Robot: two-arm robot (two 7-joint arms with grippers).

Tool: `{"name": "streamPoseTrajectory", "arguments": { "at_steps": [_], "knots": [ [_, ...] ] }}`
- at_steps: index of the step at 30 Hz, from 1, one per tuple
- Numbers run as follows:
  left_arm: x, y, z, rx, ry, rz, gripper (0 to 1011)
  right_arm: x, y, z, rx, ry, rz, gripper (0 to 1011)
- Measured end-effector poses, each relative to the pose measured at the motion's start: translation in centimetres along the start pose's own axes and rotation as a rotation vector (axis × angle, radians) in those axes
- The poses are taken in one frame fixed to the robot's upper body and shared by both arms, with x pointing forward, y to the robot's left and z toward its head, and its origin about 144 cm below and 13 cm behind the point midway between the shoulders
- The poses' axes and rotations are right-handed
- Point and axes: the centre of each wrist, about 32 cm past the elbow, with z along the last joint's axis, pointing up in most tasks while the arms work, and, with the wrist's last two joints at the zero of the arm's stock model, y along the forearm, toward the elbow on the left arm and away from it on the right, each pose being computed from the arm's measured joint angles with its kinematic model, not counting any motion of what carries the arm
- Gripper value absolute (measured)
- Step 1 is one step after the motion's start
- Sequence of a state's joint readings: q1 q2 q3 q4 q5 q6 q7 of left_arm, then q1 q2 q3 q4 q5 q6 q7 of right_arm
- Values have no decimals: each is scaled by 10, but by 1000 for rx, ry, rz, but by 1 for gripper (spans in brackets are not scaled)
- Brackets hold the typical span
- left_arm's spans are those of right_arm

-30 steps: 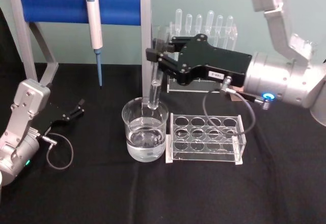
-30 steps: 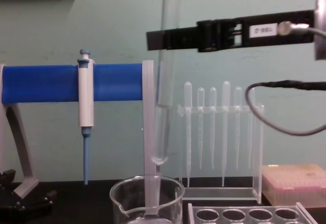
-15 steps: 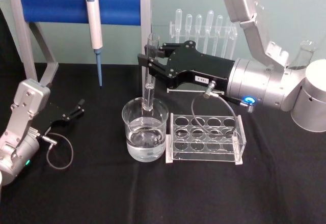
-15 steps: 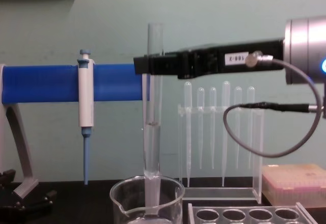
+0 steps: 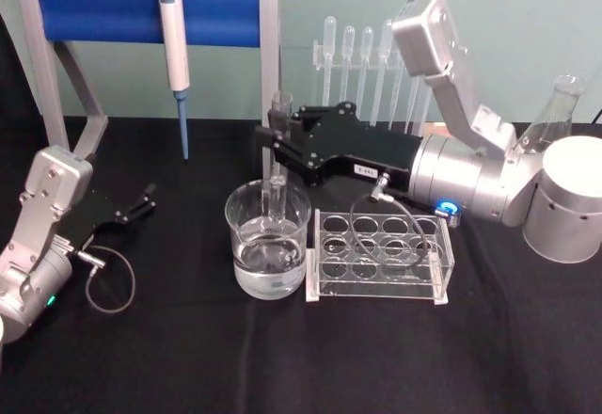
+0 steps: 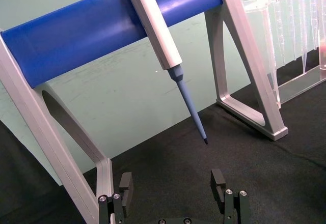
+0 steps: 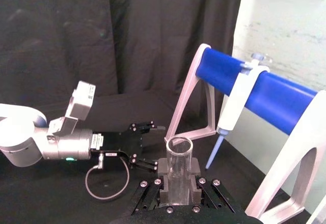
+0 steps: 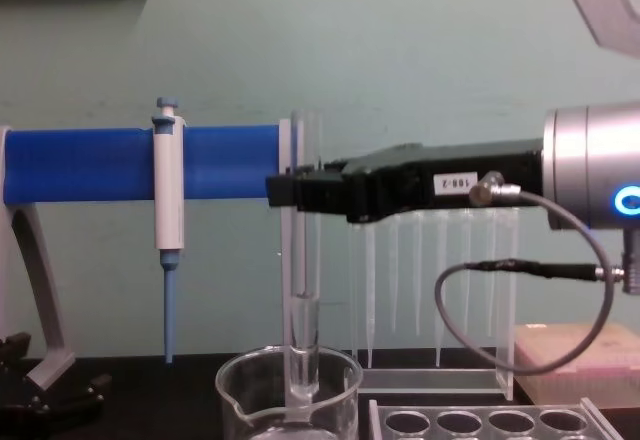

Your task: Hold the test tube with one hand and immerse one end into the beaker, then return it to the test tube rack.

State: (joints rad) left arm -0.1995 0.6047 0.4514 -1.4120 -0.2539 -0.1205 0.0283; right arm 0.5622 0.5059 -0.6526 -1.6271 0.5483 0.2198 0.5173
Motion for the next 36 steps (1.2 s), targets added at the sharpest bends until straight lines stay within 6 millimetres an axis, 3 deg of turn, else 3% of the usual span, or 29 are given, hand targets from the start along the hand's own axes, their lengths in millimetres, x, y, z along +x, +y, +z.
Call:
{"name": "streamPoseTrajectory", "arguments": {
  "at_steps": [20,36],
  "knots": [
    [0,0,0,0,0,0,1000,-9,4,-36,-15,20,0,226],
    [0,0,0,0,0,0,1000,-13,6,-51,-23,11,-2,225]
  ]
}}
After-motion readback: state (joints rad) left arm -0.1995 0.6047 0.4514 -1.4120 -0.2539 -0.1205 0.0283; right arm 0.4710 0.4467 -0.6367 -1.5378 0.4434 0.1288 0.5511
